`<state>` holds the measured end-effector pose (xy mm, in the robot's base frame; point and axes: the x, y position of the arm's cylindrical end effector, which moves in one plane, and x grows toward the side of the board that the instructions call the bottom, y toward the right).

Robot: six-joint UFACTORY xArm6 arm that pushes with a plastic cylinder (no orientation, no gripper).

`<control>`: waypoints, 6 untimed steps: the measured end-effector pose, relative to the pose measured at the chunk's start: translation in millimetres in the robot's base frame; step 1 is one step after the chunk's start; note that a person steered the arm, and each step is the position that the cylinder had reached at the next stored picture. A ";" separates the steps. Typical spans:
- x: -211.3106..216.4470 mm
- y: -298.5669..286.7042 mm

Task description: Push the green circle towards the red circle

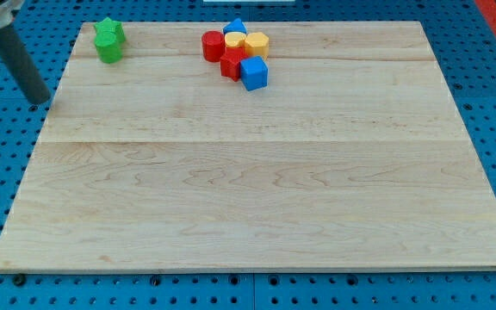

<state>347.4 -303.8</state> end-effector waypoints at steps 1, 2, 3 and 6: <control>-43.6 7.8; -72.7 28.4; -72.4 95.4; -94.1 75.8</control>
